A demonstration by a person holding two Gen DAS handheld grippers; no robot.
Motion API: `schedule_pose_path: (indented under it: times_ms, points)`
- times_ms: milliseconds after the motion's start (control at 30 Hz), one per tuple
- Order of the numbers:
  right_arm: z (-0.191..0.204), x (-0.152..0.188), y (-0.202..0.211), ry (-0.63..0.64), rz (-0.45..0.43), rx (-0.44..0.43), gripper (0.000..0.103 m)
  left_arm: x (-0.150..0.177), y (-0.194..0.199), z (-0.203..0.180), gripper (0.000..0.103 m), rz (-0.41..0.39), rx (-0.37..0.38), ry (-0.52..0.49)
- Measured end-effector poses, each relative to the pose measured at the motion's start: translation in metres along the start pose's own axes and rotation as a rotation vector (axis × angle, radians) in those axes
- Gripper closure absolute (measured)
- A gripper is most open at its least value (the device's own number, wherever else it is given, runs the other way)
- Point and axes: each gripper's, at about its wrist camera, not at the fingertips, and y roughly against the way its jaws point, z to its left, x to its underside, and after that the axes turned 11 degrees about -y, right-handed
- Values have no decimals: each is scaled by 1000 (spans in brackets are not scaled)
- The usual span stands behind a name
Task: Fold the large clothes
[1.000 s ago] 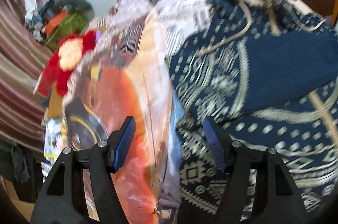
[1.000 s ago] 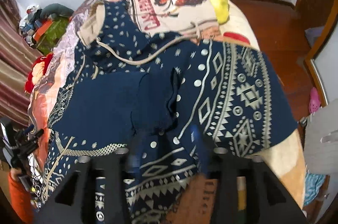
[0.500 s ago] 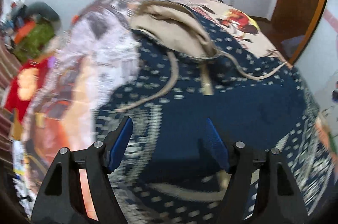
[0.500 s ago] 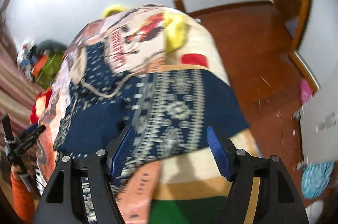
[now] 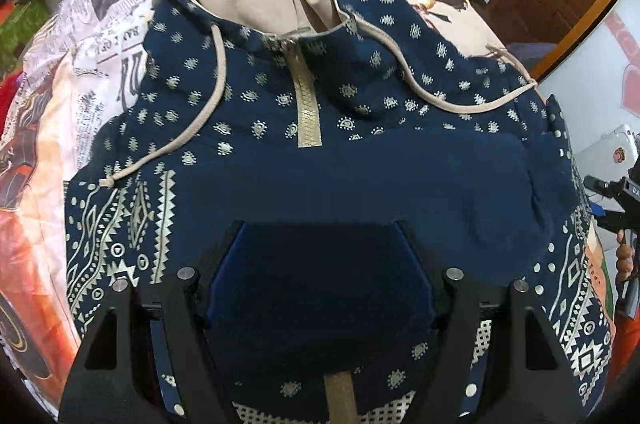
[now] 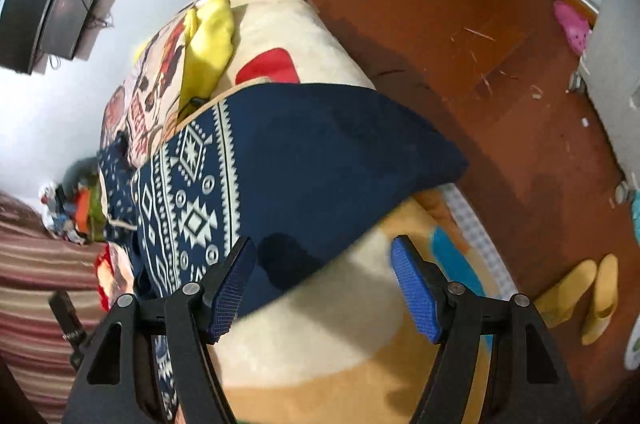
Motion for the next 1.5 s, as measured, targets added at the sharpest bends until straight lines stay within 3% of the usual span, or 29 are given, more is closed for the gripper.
schedule_pose_path:
  times_ms: [100, 200, 300, 467, 533, 867, 1067, 1333, 1500]
  points:
    - [4, -6, -7, 2, -16, -14, 35, -1, -8, -3, 32, 15, 8, 0]
    - [7, -12, -18, 7, -30, -5, 44, 0, -16, -3, 32, 21, 15, 11]
    - [10, -16, -24, 11, -45, 3, 55, 0, -17, -2, 31, 12, 18, 18]
    - [24, -14, -17, 77, -99, 25, 87, 3, -16, 1, 30, 7, 24, 48]
    - [33, -10, -11, 116, -120, 28, 93, 6, -14, 2, 30, 11, 23, 53]
    - [96, 17, 53, 249, -263, -96, 95, 27, 15, -7, 30, -23, -13, -1]
    - [144, 48, 85, 351, -304, -177, 95, 35, 44, -5, 30, -76, -27, -15]
    - [217, 101, 77, 494, -238, -282, 95, 37, 74, 6, 30, -144, -32, -1]
    - [245, 135, 32, 564, -130, -255, 95, 48, 87, 13, 30, -171, -65, -10]
